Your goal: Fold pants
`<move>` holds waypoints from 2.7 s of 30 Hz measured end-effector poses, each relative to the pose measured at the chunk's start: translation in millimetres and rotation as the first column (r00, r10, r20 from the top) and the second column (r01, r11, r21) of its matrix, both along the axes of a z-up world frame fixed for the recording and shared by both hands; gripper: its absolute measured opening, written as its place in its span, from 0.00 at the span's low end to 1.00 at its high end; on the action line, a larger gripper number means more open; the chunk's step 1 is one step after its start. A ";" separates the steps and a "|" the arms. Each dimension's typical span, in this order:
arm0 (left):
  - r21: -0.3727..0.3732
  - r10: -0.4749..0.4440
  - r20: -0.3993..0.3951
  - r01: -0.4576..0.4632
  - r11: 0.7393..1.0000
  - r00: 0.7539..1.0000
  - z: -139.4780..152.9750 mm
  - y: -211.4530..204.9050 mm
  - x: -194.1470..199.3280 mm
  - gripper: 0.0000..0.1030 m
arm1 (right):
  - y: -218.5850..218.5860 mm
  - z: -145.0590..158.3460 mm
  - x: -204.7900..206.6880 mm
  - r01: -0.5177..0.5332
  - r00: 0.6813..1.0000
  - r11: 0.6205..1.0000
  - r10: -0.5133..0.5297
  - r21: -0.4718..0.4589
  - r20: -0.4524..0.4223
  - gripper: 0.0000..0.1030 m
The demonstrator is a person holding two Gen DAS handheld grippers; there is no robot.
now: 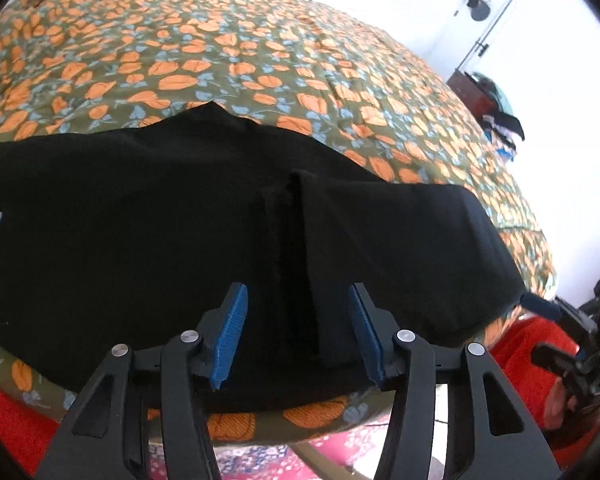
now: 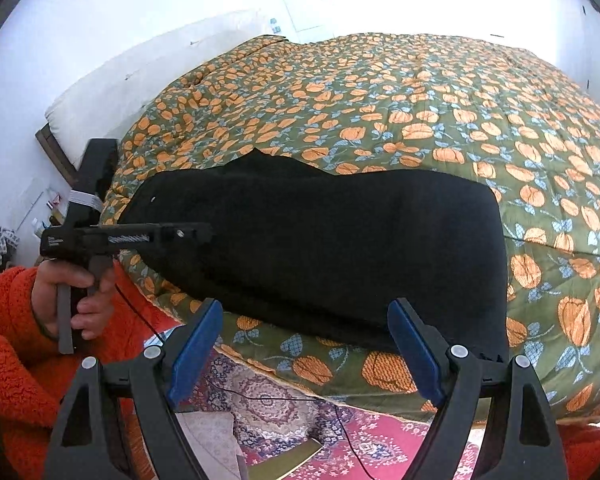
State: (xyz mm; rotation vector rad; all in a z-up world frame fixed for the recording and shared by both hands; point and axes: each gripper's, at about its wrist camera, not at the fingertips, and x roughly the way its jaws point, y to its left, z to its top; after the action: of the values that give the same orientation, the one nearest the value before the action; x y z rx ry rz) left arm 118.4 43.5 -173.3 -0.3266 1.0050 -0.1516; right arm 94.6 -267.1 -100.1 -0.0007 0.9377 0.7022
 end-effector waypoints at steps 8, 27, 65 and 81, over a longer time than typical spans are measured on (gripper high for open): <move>0.070 -0.041 -0.108 0.049 0.996 0.993 -24.3 -22.1 29.0 0.52 | -2.9 3.8 -2.5 0.014 1.000 1.000 -0.014 0.004 0.023 0.82; 0.026 -0.029 -0.049 0.030 0.999 0.998 -9.5 6.9 10.5 0.07 | -95.1 30.2 40.1 0.392 0.914 0.912 -0.401 0.119 0.057 0.82; 0.042 0.141 -0.006 -0.141 0.989 0.990 -2.1 55.7 -9.2 0.82 | -68.2 -31.9 105.0 0.366 0.924 0.927 -0.372 -0.076 -0.088 0.75; -0.443 0.880 -0.117 -0.818 0.368 0.460 -28.6 280.0 -163.7 0.82 | -33.7 -20.1 81.2 0.295 0.955 0.955 -0.295 -0.034 -0.009 0.79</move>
State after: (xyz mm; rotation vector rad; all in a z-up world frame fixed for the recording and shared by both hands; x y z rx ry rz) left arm -45.3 323.5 -201.9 -1.2345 0.5221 0.5810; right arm 175.8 -300.8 -120.2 0.1141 0.9389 0.4098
